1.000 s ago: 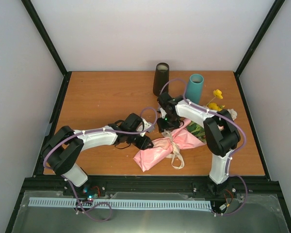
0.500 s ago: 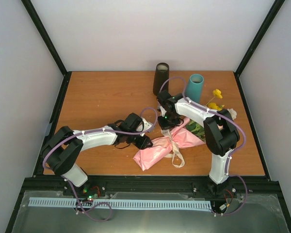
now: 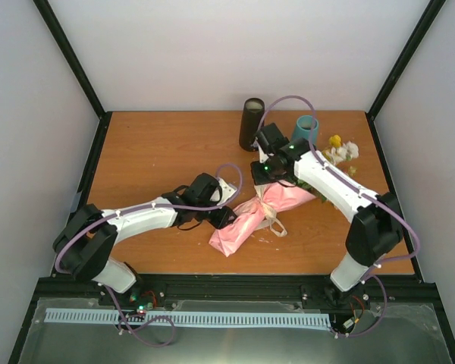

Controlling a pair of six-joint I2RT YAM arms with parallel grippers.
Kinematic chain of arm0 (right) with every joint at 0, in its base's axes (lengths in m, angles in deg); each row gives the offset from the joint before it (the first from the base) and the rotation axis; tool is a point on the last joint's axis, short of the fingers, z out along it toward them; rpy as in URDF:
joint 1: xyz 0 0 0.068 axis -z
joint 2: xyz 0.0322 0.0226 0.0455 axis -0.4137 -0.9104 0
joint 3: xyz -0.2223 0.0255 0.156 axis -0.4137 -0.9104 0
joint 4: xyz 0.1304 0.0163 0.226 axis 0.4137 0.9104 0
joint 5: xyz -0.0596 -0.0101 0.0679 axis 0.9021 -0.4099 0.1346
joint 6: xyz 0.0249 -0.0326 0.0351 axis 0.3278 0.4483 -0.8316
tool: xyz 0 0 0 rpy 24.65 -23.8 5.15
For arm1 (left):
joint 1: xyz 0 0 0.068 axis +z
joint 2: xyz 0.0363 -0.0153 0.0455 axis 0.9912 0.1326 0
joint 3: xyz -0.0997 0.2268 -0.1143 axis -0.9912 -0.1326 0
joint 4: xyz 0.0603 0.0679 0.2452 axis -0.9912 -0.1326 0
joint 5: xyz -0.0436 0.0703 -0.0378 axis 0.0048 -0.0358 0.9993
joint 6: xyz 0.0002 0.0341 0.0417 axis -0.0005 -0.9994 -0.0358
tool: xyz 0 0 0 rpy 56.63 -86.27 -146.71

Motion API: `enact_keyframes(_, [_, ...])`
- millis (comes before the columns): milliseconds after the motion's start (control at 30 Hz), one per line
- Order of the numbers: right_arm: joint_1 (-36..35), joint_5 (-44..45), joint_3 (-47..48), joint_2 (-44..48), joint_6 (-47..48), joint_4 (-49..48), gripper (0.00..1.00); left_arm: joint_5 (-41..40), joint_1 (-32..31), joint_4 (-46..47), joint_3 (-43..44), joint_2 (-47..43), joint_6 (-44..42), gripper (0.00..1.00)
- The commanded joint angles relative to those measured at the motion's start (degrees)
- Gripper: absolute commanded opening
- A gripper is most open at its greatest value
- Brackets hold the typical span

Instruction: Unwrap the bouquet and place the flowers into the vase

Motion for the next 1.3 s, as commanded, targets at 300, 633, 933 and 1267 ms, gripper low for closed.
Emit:
enact_keyframes(300, [-0.3, 4.3, 3.7, 11.0, -3.1, -10.9, 0.03, -2.3, -0.1, -2.5, -0.4, -2.2, -0.9, 0.29])
enact_keyframes(633, [-0.3, -1.0, -17.8, 16.7, -9.2, -14.8, 0.09, -8.9, -0.1, -8.4, 6.3, -7.3, -3.5, 0.45])
enact_keyframes(933, [-0.3, 9.3, -26.1, 24.3, -13.1, -8.7, 0.61, -5.6, -0.1, -8.1, 7.2, -10.8, -4.4, 0.72])
enact_keyframes(1267, [-0.3, 7.4, -33.7, 35.0, -19.6, -6.6, 0.71, -3.3, -0.1, -7.3, 17.3, 0.1, -5.3, 0.73])
